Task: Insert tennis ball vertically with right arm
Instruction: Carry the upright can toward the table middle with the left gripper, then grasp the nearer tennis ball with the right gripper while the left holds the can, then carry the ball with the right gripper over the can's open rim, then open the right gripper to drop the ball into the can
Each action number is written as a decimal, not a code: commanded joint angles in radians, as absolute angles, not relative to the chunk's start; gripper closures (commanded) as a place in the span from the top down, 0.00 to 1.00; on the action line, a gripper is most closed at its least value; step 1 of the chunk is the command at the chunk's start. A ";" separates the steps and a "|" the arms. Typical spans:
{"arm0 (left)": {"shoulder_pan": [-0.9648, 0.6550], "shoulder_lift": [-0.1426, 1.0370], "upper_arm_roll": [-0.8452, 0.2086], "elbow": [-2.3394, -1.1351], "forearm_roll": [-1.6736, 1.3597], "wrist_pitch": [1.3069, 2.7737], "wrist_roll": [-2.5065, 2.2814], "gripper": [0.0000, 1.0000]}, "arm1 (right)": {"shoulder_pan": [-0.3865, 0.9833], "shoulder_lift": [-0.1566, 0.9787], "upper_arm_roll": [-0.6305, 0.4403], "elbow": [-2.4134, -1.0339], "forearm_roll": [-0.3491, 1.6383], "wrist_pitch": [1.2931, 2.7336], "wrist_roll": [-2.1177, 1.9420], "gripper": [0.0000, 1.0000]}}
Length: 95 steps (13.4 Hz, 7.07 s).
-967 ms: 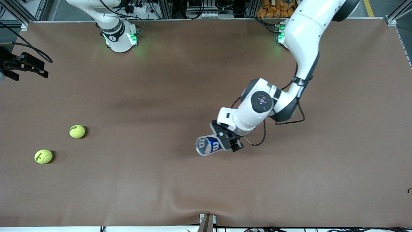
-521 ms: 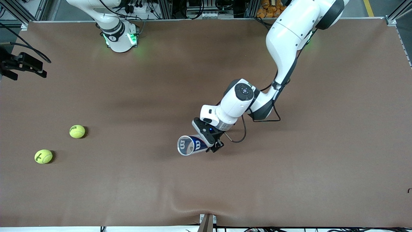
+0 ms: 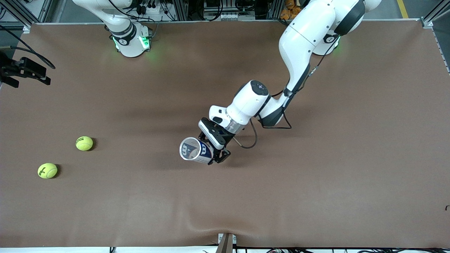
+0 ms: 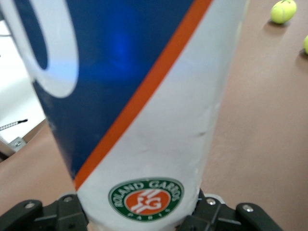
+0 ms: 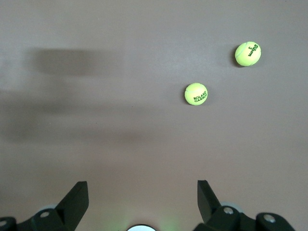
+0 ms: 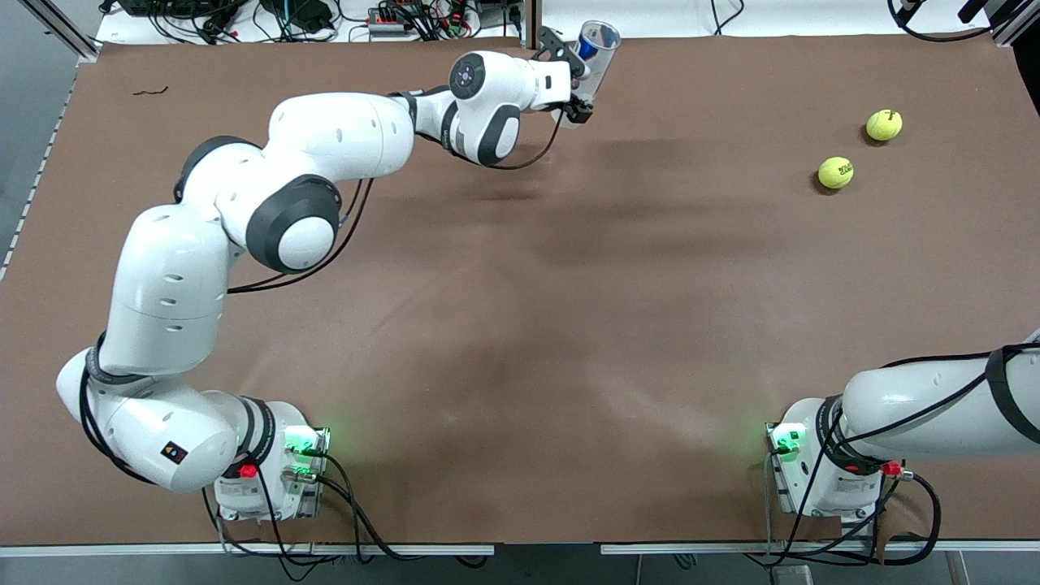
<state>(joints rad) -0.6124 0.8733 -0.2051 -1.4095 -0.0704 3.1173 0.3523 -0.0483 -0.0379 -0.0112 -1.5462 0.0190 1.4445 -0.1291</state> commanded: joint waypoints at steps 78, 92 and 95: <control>-0.833 1.009 -0.187 -1.566 -0.331 3.556 0.364 0.83 | -0.052 0.486 0.647 -1.592 0.066 1.947 1.532 1.00; -0.834 1.011 -0.187 -1.568 -0.333 3.556 0.364 0.83 | -0.379 0.491 0.576 -1.445 -0.090 1.758 0.677 1.00; -0.834 1.011 -0.189 -1.568 -0.333 3.556 0.364 0.83 | -0.390 0.521 0.465 -1.448 -0.173 1.764 0.481 1.00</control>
<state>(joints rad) -0.8248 1.0306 -0.1991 -1.5506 -0.3350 3.5571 0.3636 -0.3831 0.5020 0.5048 -1.4481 -0.1027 1.7615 0.5884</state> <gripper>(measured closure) 0.167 0.000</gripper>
